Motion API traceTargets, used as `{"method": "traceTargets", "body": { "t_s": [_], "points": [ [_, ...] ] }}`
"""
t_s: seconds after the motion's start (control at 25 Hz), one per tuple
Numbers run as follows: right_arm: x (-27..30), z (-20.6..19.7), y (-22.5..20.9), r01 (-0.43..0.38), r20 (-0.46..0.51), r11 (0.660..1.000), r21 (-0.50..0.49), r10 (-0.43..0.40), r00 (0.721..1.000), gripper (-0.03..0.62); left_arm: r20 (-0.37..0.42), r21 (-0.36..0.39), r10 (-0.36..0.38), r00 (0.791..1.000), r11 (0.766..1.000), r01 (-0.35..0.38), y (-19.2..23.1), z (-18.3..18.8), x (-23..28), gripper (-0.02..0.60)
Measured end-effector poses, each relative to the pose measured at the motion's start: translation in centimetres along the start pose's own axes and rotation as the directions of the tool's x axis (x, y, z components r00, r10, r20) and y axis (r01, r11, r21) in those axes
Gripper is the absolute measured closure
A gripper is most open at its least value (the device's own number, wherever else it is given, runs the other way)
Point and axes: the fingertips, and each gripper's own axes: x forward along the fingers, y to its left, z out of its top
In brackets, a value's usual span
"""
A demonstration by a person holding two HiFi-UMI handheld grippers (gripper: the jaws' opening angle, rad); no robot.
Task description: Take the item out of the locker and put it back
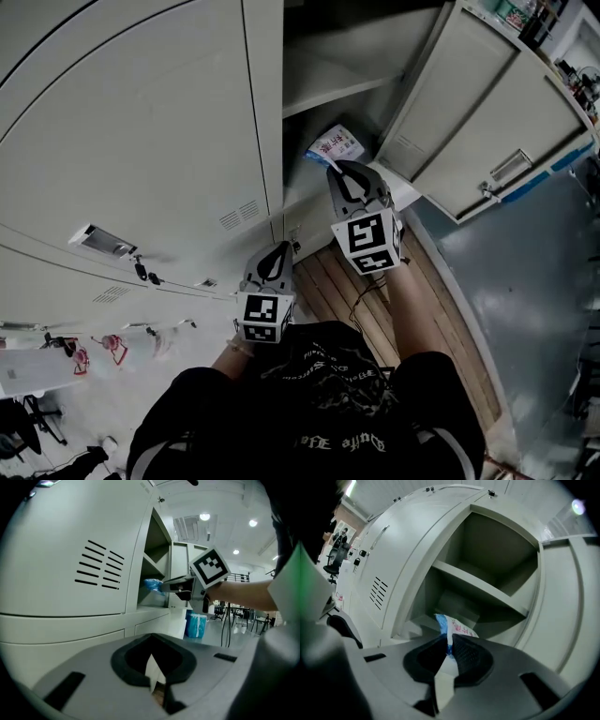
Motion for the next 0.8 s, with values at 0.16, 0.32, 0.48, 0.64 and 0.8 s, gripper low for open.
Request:
{"method": "traceTargets", "body": {
  "t_s": [0.16, 0.32, 0.48, 0.64, 0.8],
  "points": [
    [-2.5, -0.6, 0.0, 0.003, 0.017, 0.999, 0.038, -0.003, 1.0, 0.562, 0.013, -0.017, 0.019, 1.0, 1.0, -0.019, -1.0, 0.7, -0.4, 0.575],
    [-5.0, -1.7, 0.3, 0.002, 0.019, 0.996, 0.085, -0.004, 1.0, 0.562, 0.053, -0.058, 0.043, 0.998, 0.998, -0.04, -1.8, 2.0, -0.9, 0.575],
    [-7.2, -3.3, 0.5, 0.015, 0.002, 0.993, 0.115, -0.015, 1.0, 0.562, 0.077, -0.049, 0.046, 0.996, 0.998, -0.043, -3.1, 2.7, -1.3, 0.575],
    [-9.4, -4.7, 0.9, 0.026, -0.008, 0.987, 0.159, -0.025, 1.0, 0.562, 0.067, -0.047, 0.054, 0.996, 0.998, -0.051, -4.4, 2.1, -1.8, 0.575],
    [-11.5, -6.1, 1.0, 0.037, -0.01, 0.977, 0.21, -0.036, 0.999, 0.562, 0.061, -0.038, 0.057, 0.997, 0.998, -0.054, -5.7, 1.7, -2.1, 0.575]
  ]
}}
